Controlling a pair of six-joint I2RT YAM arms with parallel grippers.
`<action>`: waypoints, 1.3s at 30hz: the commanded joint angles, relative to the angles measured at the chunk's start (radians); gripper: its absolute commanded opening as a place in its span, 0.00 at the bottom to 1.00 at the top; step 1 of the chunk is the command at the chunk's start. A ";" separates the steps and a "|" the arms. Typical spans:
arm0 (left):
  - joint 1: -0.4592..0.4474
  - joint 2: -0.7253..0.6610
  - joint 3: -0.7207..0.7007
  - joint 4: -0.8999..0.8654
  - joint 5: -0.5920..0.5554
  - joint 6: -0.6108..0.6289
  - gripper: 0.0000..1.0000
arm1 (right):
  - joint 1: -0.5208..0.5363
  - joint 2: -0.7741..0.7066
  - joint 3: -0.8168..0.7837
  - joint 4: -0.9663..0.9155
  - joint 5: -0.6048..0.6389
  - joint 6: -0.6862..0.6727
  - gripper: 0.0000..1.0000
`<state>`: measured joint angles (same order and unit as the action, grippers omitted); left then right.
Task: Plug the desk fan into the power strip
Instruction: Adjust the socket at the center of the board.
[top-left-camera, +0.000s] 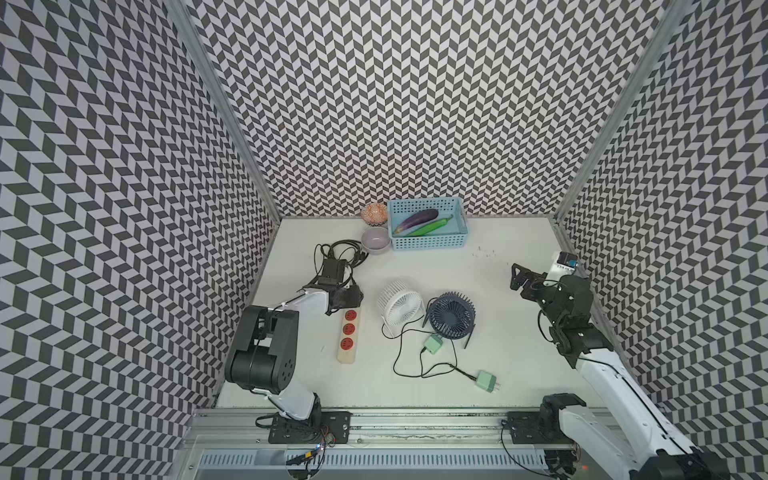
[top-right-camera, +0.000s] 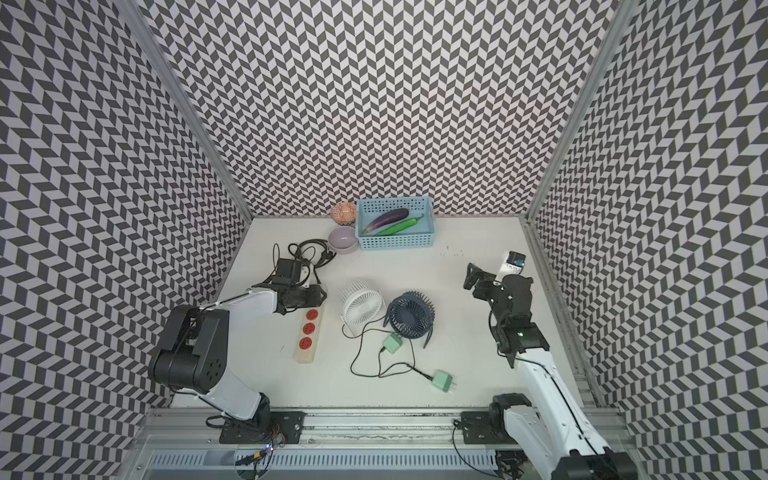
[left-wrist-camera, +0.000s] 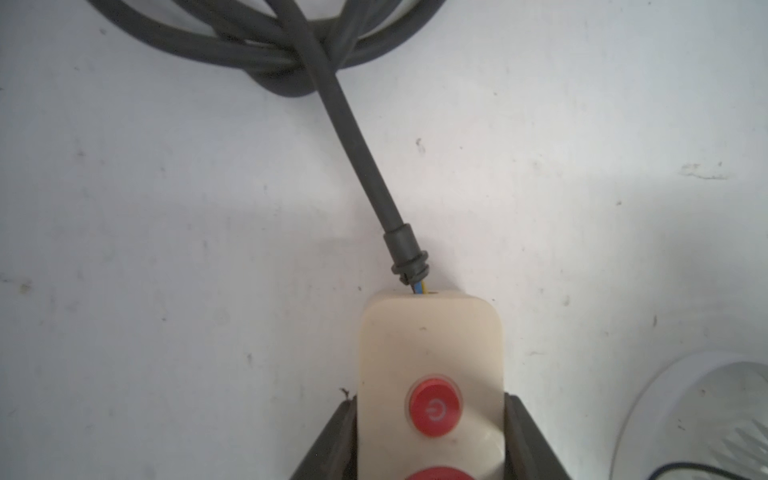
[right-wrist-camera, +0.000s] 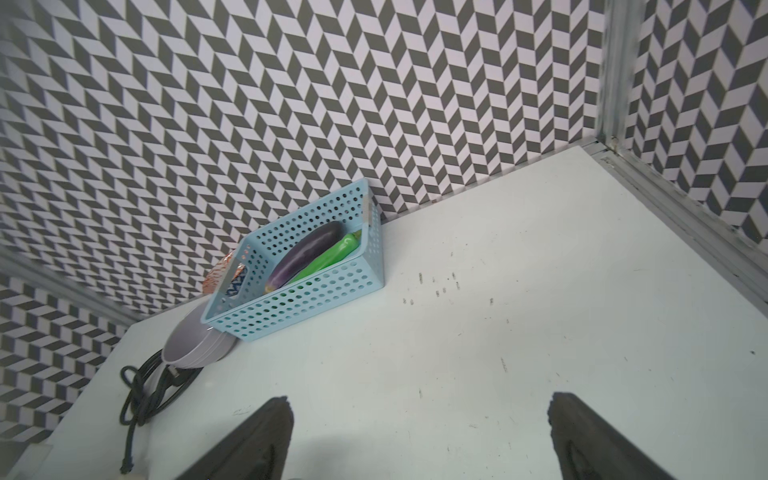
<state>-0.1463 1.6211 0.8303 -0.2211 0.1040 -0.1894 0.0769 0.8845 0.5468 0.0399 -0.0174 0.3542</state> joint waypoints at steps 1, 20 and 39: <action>0.015 0.002 -0.008 0.002 -0.057 0.039 0.33 | 0.025 0.003 0.022 0.073 -0.100 -0.034 0.98; 0.017 0.082 0.063 -0.018 -0.061 0.031 0.42 | 0.287 0.017 0.054 -0.038 -0.190 -0.101 0.94; 0.017 -0.014 0.078 -0.021 -0.069 0.053 0.88 | 0.584 -0.050 0.070 -0.276 -0.182 -0.033 0.88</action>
<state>-0.1345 1.6756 0.9195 -0.2565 0.0486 -0.1604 0.6357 0.8490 0.5846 -0.2169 -0.1802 0.3370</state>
